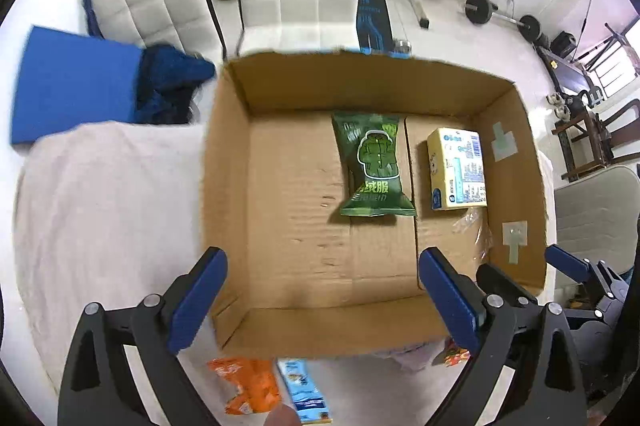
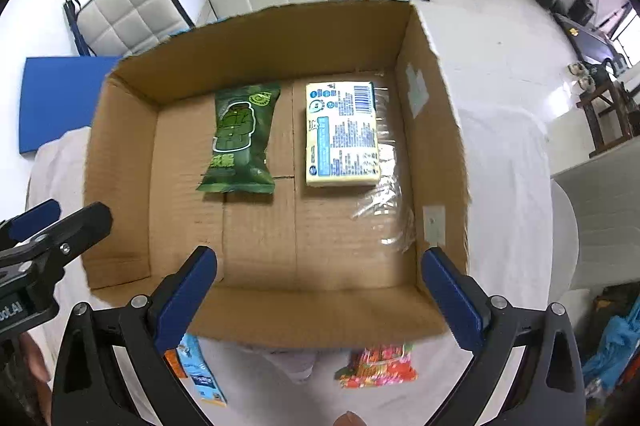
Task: Organize soft objects
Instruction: 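Grasp the blue stick packet with the left tool while the right tool grasps the red pouch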
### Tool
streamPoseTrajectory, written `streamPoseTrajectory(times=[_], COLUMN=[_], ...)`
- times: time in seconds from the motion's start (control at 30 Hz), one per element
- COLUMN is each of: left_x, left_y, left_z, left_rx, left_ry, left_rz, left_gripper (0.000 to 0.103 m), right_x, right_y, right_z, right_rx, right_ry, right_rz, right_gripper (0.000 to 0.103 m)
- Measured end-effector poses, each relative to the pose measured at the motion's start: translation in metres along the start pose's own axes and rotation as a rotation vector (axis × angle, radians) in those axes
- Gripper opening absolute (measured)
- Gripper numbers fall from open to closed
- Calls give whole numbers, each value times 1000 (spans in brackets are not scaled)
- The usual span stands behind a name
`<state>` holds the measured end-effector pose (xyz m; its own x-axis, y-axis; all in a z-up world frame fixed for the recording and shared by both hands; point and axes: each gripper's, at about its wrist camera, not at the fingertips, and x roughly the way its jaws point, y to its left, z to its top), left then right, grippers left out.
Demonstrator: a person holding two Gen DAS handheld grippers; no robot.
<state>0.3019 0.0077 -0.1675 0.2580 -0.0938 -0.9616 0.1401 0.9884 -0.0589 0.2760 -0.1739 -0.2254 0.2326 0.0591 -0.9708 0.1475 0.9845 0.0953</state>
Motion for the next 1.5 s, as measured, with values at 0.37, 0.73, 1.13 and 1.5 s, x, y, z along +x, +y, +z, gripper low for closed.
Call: streamPoseTrajectory(times=[0.37, 0.73, 1.13, 1.5], left_x=[-83, -121, 1, 110], left_y=[-6, -11, 21, 9], left_z=[-60, -98, -157, -196], left_rx=[-4, -59, -207, -271], left_ry=[-157, -199, 88, 320], left_rz=[31, 17, 25, 37], left_gripper=[98, 98, 95, 69], right_x=[-96, -148, -26, 85], right_y=[16, 8, -70, -90], right_z=[-61, -100, -120, -121], right_rx=[-48, -78, 46, 103], right_ry=[-128, -173, 93, 260], right_rz=[-16, 45, 24, 13], right_gripper=[103, 103, 100, 81])
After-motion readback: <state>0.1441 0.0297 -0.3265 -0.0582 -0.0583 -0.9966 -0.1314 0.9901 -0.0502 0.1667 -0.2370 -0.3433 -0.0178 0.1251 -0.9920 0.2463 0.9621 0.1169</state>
